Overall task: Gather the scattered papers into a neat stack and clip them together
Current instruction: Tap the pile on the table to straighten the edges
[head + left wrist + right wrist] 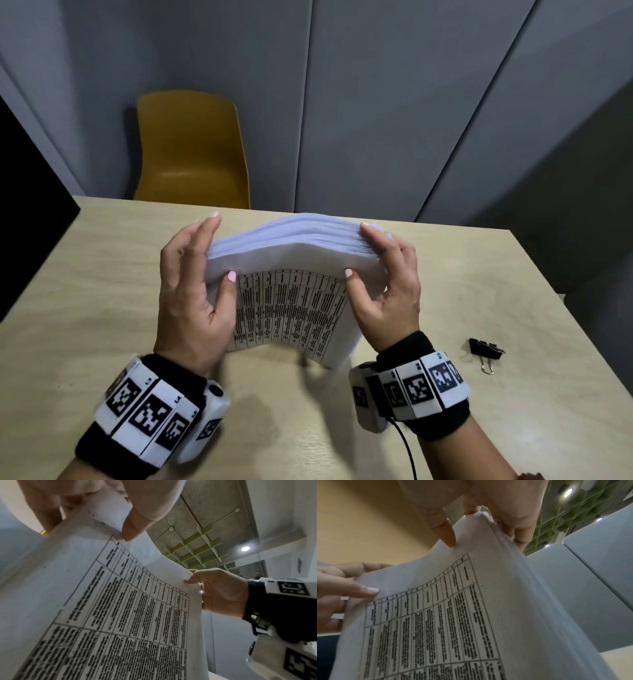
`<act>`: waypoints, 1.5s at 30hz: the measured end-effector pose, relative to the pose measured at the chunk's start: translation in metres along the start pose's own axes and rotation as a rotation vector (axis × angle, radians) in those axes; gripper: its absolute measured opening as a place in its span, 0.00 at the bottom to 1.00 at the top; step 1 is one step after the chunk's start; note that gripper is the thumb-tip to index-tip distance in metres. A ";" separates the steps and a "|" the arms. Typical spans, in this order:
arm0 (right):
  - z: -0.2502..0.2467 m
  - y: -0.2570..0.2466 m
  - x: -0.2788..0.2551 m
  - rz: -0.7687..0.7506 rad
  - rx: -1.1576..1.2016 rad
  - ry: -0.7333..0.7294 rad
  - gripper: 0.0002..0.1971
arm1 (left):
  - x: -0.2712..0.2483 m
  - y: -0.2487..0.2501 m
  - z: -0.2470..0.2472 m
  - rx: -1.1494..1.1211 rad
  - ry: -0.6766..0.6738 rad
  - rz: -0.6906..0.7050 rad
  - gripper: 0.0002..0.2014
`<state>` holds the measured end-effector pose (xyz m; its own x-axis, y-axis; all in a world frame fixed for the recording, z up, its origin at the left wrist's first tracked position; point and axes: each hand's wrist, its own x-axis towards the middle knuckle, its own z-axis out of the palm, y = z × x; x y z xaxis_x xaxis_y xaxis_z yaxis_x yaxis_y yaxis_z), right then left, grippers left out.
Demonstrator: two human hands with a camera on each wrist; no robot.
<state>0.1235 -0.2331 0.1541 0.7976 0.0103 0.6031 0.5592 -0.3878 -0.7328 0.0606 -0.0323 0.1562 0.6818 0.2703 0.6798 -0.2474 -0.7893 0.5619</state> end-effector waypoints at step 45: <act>0.017 0.058 -0.048 0.620 0.294 -0.227 0.10 | -0.035 -0.052 0.025 -0.425 -0.308 -0.542 0.05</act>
<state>0.1214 -0.2405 0.0777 0.9973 0.0725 -0.0086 0.0003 -0.1208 -0.9927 0.0672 -0.0144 0.0915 0.9297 0.3451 0.1288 -0.0240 -0.2923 0.9560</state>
